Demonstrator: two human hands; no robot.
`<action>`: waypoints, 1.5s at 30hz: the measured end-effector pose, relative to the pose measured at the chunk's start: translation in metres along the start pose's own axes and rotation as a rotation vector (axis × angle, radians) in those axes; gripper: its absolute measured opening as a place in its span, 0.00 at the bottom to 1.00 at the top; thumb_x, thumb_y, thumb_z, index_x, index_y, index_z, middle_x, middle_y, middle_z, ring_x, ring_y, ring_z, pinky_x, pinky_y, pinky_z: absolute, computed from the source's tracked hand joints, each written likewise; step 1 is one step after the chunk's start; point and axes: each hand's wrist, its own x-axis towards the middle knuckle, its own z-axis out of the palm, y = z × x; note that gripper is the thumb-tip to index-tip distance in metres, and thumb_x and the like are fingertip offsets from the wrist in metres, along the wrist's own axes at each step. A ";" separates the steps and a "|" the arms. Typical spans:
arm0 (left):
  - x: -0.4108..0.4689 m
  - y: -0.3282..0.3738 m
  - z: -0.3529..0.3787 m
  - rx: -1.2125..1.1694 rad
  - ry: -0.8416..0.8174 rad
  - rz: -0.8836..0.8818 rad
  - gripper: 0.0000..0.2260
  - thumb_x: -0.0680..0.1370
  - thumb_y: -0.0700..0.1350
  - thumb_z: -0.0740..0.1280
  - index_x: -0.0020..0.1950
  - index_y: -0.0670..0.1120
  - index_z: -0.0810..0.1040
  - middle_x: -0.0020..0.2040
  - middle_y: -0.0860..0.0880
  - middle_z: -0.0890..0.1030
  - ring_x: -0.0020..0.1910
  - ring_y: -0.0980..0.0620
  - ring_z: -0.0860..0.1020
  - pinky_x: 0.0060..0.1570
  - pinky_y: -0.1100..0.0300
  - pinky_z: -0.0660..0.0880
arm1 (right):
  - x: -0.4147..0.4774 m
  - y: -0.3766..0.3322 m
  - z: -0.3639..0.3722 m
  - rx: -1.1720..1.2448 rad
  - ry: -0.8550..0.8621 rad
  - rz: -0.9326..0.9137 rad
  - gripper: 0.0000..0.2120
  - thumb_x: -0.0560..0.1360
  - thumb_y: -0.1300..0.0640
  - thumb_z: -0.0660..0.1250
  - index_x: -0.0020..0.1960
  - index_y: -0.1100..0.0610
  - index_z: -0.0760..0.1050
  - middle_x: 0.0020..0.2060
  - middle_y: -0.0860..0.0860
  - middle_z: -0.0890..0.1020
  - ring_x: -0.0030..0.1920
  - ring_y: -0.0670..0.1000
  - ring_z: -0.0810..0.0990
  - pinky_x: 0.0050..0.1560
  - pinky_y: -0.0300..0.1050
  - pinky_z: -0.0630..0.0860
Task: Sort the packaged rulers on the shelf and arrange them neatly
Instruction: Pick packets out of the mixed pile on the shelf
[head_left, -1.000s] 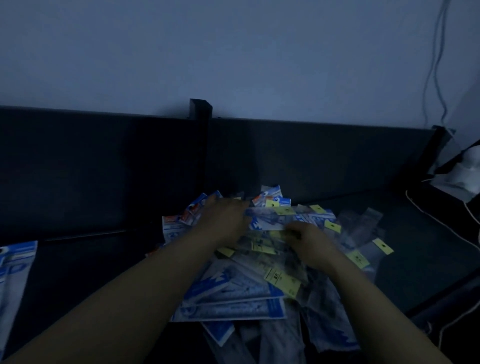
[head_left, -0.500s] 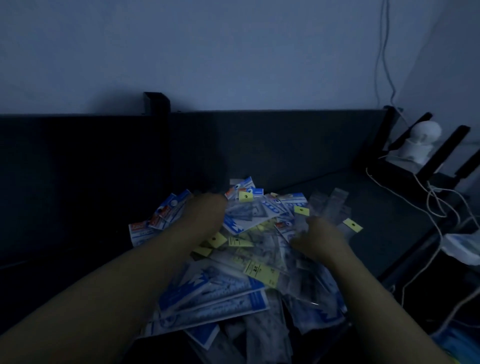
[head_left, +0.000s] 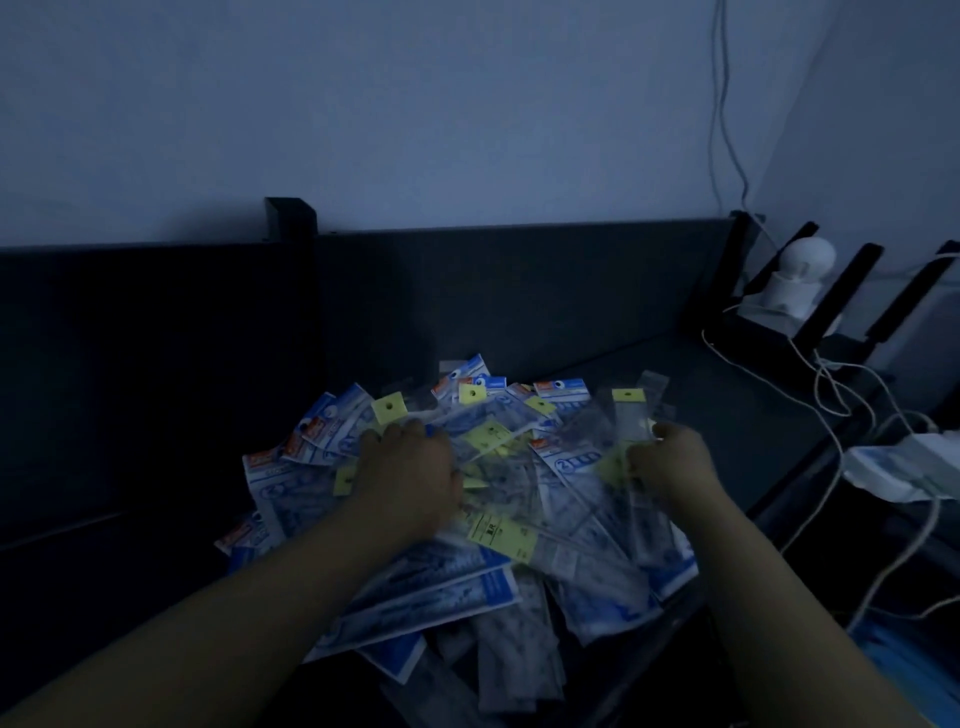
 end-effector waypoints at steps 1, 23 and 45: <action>0.004 0.002 -0.002 -0.002 -0.018 0.001 0.17 0.79 0.54 0.57 0.62 0.45 0.72 0.63 0.43 0.72 0.61 0.43 0.71 0.61 0.47 0.66 | 0.002 0.003 -0.004 -0.016 0.015 0.011 0.13 0.72 0.68 0.63 0.56 0.70 0.72 0.42 0.62 0.80 0.43 0.61 0.81 0.40 0.50 0.75; 0.041 0.101 -0.001 -1.072 -0.341 -0.259 0.18 0.67 0.37 0.76 0.52 0.35 0.74 0.43 0.41 0.80 0.41 0.43 0.83 0.41 0.46 0.82 | 0.008 0.004 0.014 0.233 -0.215 0.128 0.17 0.72 0.69 0.68 0.60 0.63 0.74 0.50 0.64 0.81 0.45 0.59 0.82 0.48 0.54 0.81; 0.124 0.096 -0.005 -0.959 -0.129 -0.237 0.15 0.75 0.43 0.69 0.60 0.39 0.77 0.57 0.42 0.80 0.54 0.44 0.79 0.45 0.57 0.73 | 0.085 -0.003 0.015 -0.248 -0.040 -0.091 0.13 0.71 0.50 0.71 0.50 0.57 0.77 0.42 0.53 0.78 0.39 0.51 0.76 0.37 0.39 0.69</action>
